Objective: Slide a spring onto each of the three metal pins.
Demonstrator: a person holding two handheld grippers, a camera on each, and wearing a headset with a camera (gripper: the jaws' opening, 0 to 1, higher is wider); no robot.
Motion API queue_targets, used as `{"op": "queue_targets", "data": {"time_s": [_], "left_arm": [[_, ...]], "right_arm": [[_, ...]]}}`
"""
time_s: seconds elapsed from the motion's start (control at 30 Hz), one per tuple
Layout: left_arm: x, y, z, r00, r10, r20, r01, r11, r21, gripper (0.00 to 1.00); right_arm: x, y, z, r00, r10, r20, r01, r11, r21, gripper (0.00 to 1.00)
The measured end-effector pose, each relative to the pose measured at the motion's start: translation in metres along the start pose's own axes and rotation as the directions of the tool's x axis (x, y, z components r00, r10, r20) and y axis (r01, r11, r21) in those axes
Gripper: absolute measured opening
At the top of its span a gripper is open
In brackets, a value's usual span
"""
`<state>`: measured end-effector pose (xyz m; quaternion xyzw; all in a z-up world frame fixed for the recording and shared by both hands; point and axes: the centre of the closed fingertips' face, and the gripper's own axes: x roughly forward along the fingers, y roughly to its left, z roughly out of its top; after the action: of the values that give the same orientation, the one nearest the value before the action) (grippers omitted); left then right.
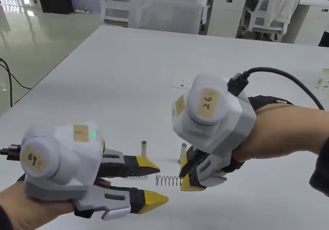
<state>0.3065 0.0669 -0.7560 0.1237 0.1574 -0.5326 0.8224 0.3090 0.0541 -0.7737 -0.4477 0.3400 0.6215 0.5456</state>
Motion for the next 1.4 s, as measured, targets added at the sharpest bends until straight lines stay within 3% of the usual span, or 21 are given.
{"op": "queue_targets", "data": {"time_s": [0.63, 1.13, 1.4], "left_arm": [[0.005, -0.006, -0.001, 0.9997, -0.021, -0.013, 0.022, 0.999, 0.043, 0.04], [0.006, -0.014, -0.002, 0.9983, -0.055, -0.017, 0.056, 0.996, 0.065, 0.03], [0.004, -0.013, 0.001, 0.9985, -0.054, 0.007, 0.054, 0.997, 0.050, 0.02]], "right_arm": [[0.000, 0.010, 0.004, 0.9996, 0.029, 0.005, -0.029, 0.999, -0.045, 0.08], [0.002, 0.016, 0.001, 0.9986, 0.053, 0.010, -0.052, 0.998, -0.043, 0.08], [0.007, 0.015, -0.003, 0.9980, 0.062, 0.011, -0.062, 0.998, -0.025, 0.10]]}}
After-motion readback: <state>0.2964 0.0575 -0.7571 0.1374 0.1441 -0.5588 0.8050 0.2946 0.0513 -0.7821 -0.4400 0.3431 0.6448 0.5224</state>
